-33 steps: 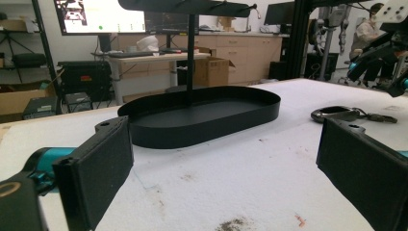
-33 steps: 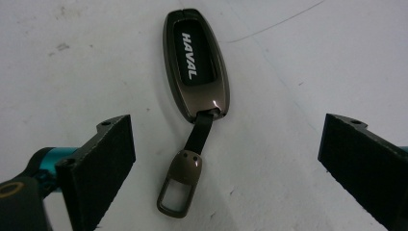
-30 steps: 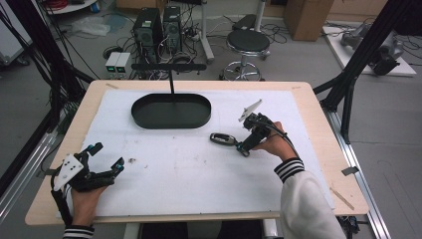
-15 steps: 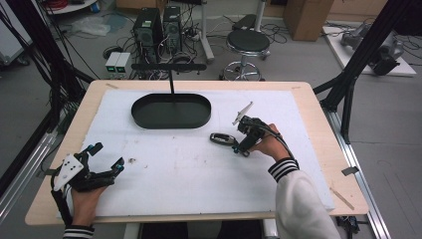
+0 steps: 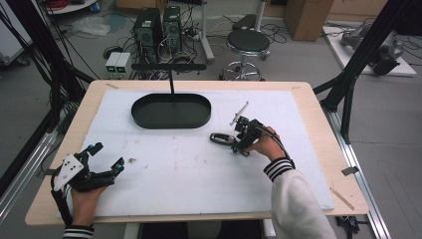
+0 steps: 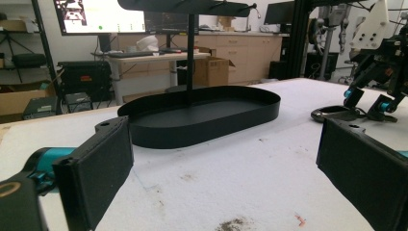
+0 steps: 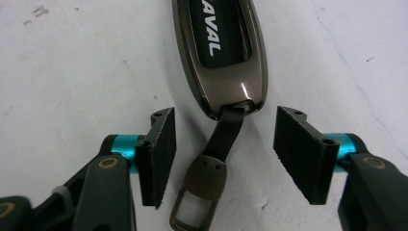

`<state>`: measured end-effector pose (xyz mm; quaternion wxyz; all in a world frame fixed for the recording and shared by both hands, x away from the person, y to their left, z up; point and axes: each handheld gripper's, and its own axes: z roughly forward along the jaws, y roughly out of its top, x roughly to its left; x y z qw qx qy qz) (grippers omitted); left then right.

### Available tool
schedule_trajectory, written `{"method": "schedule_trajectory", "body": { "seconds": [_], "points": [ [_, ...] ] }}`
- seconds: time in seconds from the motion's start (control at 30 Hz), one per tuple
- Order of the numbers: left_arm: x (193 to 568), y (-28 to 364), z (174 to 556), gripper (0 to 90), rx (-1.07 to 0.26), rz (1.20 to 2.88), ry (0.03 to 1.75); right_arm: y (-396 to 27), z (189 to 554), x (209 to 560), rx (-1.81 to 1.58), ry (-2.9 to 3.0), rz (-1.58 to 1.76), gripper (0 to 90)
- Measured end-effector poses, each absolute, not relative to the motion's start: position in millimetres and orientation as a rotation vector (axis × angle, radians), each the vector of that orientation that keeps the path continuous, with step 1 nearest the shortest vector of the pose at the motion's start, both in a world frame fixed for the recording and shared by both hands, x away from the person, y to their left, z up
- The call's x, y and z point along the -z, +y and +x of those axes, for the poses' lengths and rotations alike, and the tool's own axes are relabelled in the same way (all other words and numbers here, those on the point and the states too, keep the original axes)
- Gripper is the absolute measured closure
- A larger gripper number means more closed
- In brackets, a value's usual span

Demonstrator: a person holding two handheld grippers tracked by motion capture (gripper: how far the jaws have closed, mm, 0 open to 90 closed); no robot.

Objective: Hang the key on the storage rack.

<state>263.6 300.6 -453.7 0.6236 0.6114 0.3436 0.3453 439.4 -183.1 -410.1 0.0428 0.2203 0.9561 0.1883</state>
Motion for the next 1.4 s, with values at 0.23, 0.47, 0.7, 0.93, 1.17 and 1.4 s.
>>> {"method": "schedule_trajectory", "body": {
  "seconds": [0.23,0.47,0.7,0.93,1.17,1.4],
  "points": [
    [453.7,300.6,263.5,6.2,-0.794,1.407,0.791,-183.4,439.6,410.2,-0.540,2.941,0.661,54.3],
    [453.6,300.3,263.8,6.2,-0.795,1.409,0.791,-182.6,440.1,410.0,-0.506,2.967,0.623,75.3],
    [453.6,300.9,264.1,6.2,-0.793,1.406,0.793,-178.8,436.8,408.7,-0.466,2.950,0.575,81.7],
    [453.3,302.0,264.4,6.2,-0.786,1.395,0.808,-181.6,433.0,402.3,-0.509,2.910,0.534,83.0],
    [450.6,301.9,268.4,6.2,-0.779,1.438,0.812,-182.1,424.7,394.7,-0.604,2.917,0.363,83.3],
    [427.5,301.0,284.7,6.8,-0.694,1.492,0.701,-186.6,416.4,378.1,-0.903,2.859,0.305,83.6]
  ]
}}
